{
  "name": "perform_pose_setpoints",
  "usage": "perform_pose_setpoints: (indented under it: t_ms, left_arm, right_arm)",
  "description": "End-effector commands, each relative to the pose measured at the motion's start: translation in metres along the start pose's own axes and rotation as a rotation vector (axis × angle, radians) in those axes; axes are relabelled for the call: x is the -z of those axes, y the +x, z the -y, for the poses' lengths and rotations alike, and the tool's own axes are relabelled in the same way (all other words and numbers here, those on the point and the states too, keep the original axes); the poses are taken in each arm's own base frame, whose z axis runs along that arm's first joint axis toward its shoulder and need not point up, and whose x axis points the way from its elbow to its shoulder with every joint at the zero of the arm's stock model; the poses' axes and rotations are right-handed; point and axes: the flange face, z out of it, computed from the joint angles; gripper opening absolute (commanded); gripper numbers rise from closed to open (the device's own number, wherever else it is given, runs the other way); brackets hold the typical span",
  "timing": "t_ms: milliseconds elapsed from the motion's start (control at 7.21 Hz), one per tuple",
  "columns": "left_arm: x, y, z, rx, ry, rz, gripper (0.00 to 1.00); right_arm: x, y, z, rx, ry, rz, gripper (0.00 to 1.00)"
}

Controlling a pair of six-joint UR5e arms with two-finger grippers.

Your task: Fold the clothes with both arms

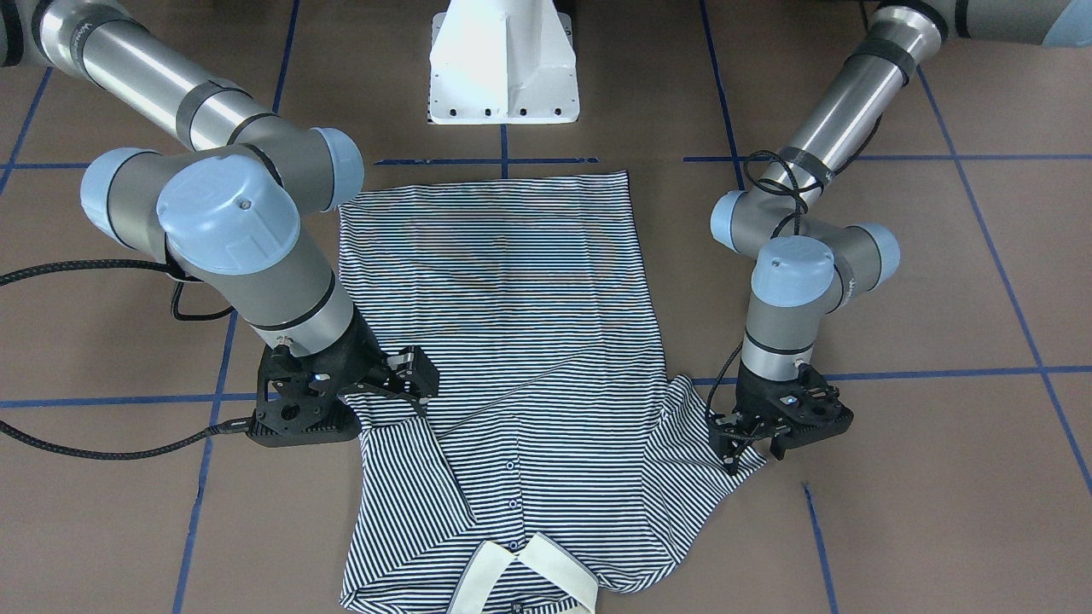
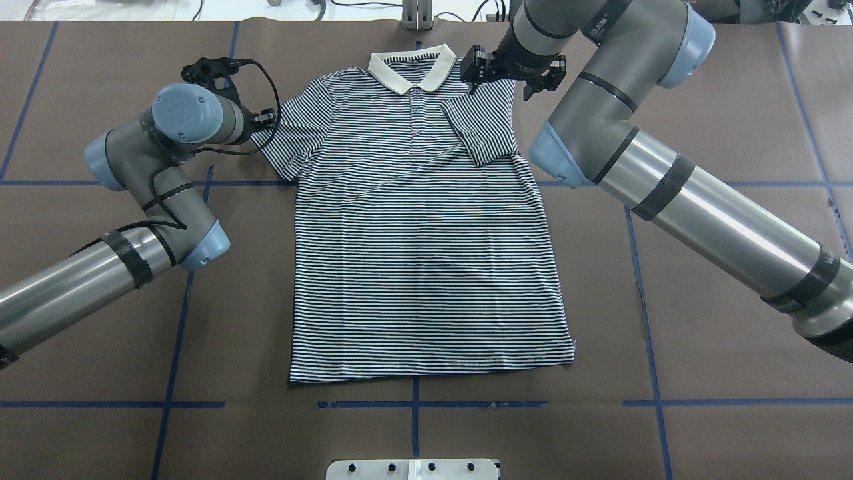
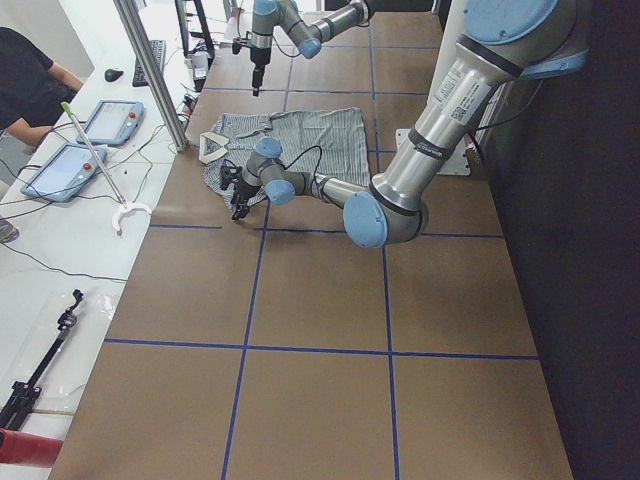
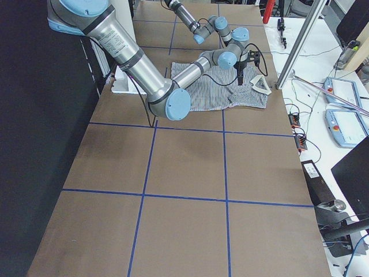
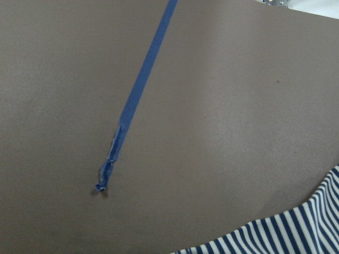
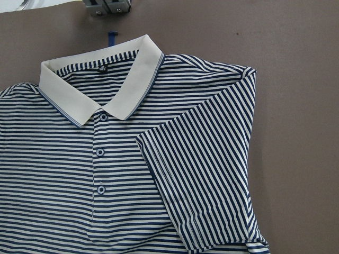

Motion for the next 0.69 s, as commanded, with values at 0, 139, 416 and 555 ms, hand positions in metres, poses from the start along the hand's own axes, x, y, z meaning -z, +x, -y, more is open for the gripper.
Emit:
perform_pose_setpoints:
  t_ms: [0,139,416,555]
  left_arm:
    - [0.002,0.004,0.001,-0.033,0.002,-0.005,0.26]
    - [0.005,0.007,0.003,-0.032,0.003,-0.009,0.10]
    - [0.010,0.013,0.004,-0.031,-0.002,-0.017,0.00]
    - [0.031,0.031,0.009,-0.028,0.002,-0.047,0.00]
  right_arm:
    - [-0.002,0.003,-0.001,-0.002,-0.002,-0.003,1.00]
    - [-0.001,0.003,0.000,-0.003,-0.001,-0.003,1.00]
    - [-0.002,0.004,0.000,-0.002,-0.001,-0.005,1.00]
    - [-0.002,0.004,0.000,-0.002,-0.001,-0.005,1.00]
